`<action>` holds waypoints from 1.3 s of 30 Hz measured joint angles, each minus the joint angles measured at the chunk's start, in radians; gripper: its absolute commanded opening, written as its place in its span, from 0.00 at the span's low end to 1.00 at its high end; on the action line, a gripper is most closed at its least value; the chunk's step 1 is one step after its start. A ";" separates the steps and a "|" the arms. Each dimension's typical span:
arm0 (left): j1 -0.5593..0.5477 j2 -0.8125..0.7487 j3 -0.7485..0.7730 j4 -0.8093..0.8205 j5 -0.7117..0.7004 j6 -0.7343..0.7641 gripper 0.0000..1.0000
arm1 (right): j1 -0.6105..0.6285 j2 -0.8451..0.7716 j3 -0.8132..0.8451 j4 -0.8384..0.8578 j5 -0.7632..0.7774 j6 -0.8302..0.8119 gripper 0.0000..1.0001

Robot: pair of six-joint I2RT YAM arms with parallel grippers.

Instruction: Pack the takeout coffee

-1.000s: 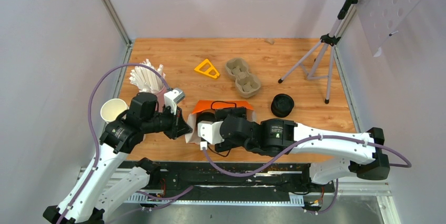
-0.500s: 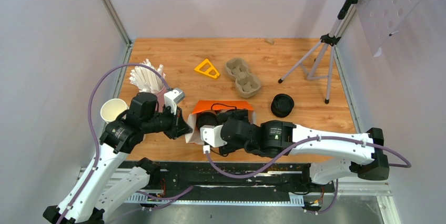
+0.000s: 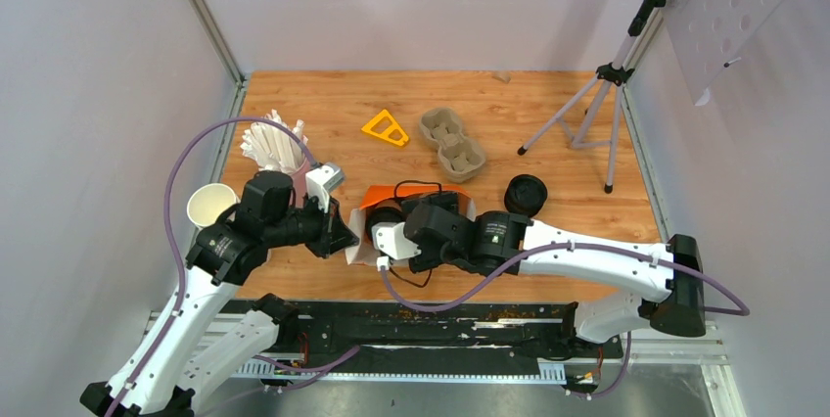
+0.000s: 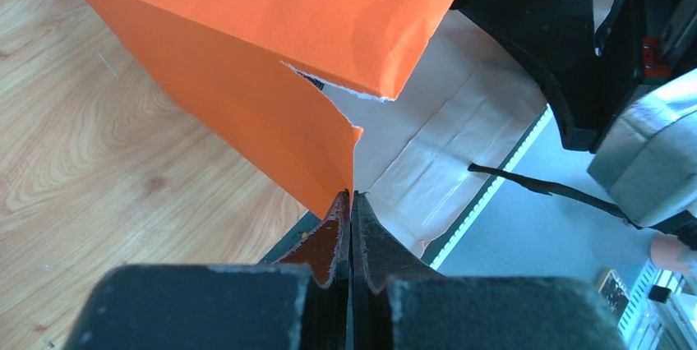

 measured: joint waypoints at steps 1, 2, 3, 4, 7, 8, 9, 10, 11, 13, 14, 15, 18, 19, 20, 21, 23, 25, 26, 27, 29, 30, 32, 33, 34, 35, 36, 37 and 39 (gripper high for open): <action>0.000 0.001 0.000 0.001 0.000 0.002 0.01 | -0.005 0.004 0.000 0.002 -0.005 -0.006 0.71; 0.000 0.002 0.000 0.003 0.000 0.002 0.01 | -0.008 0.008 0.000 0.003 -0.011 -0.011 0.71; 0.000 0.003 0.000 0.006 0.000 0.002 0.01 | -0.010 0.011 0.000 0.002 -0.018 -0.015 0.71; 0.000 0.004 0.000 0.007 0.000 0.002 0.01 | -0.013 0.014 0.000 0.003 -0.023 -0.019 0.71; 0.000 0.008 0.000 0.014 0.000 0.002 0.01 | -0.021 0.029 0.000 0.008 -0.036 -0.029 0.70; 0.000 0.010 0.000 0.018 0.000 0.002 0.01 | -0.023 0.036 0.000 0.010 -0.039 -0.031 0.71; 0.000 0.011 0.000 0.021 0.000 0.002 0.01 | -0.025 0.043 0.000 0.010 -0.043 -0.033 0.71; 0.000 0.011 0.000 0.025 0.001 0.001 0.01 | -0.026 0.048 0.000 0.010 -0.046 -0.035 0.71; 0.000 0.011 0.000 0.030 0.001 0.001 0.01 | -0.028 0.053 0.000 0.010 -0.047 -0.037 0.71; 0.000 0.013 0.000 0.036 0.000 0.001 0.01 | -0.031 0.061 0.000 0.010 -0.047 -0.041 0.70; 0.000 0.013 0.000 0.037 0.000 0.001 0.01 | -0.031 0.063 0.000 0.010 -0.047 -0.042 0.71; 0.000 0.014 0.000 0.037 0.000 0.001 0.01 | -0.031 0.065 0.000 0.010 -0.047 -0.044 0.70; 0.000 0.015 0.000 0.039 0.000 0.001 0.01 | -0.031 0.071 0.000 0.010 -0.047 -0.044 0.71; 0.000 0.016 0.000 0.040 0.001 0.001 0.01 | -0.031 0.073 0.000 0.010 -0.047 -0.044 0.71; 0.000 0.018 0.000 0.040 0.001 0.001 0.01 | -0.031 0.074 0.000 0.010 -0.046 -0.044 0.71; 0.000 0.018 0.000 0.041 0.002 0.001 0.01 | -0.031 0.076 0.000 0.010 -0.046 -0.044 0.71; 0.000 0.022 0.000 0.043 0.003 0.001 0.01 | -0.031 0.082 0.000 0.010 -0.044 -0.044 0.71; 0.000 0.023 0.000 0.044 0.003 0.001 0.01 | -0.031 0.087 0.000 0.010 -0.043 -0.044 0.71; 0.000 0.023 0.000 0.045 0.004 0.000 0.01 | -0.031 0.089 0.000 0.009 -0.043 -0.044 0.71; 0.000 0.023 0.000 0.045 0.004 -0.001 0.01 | -0.031 0.089 0.000 0.009 -0.043 -0.044 0.71; 0.000 0.023 0.000 0.047 0.004 -0.002 0.01 | -0.031 0.089 0.000 0.010 -0.043 -0.044 0.71; 0.000 0.023 0.000 0.048 0.004 -0.002 0.01 | -0.031 0.089 0.000 0.010 -0.043 -0.044 0.71; 0.000 0.024 0.000 0.051 0.005 -0.002 0.01 | -0.031 0.089 0.000 0.011 -0.040 -0.045 0.71; 0.000 0.024 0.000 0.051 0.006 -0.002 0.01 | -0.031 0.089 0.000 0.012 -0.035 -0.047 0.71; 0.000 0.024 0.000 0.051 0.007 -0.002 0.01 | -0.031 0.090 -0.001 0.014 -0.031 -0.048 0.71; 0.000 0.024 0.000 0.051 0.008 -0.002 0.01 | -0.031 0.091 -0.001 0.017 -0.024 -0.048 0.71; 0.000 0.024 0.000 0.051 0.008 -0.002 0.01 | -0.031 0.093 -0.001 0.018 -0.015 -0.048 0.71; 0.000 0.024 0.000 0.051 0.008 -0.002 0.01 | -0.031 0.096 -0.001 0.018 -0.008 -0.047 0.71; 0.000 0.024 0.000 0.051 0.009 -0.002 0.01 | -0.031 0.107 0.000 0.019 0.008 -0.047 0.71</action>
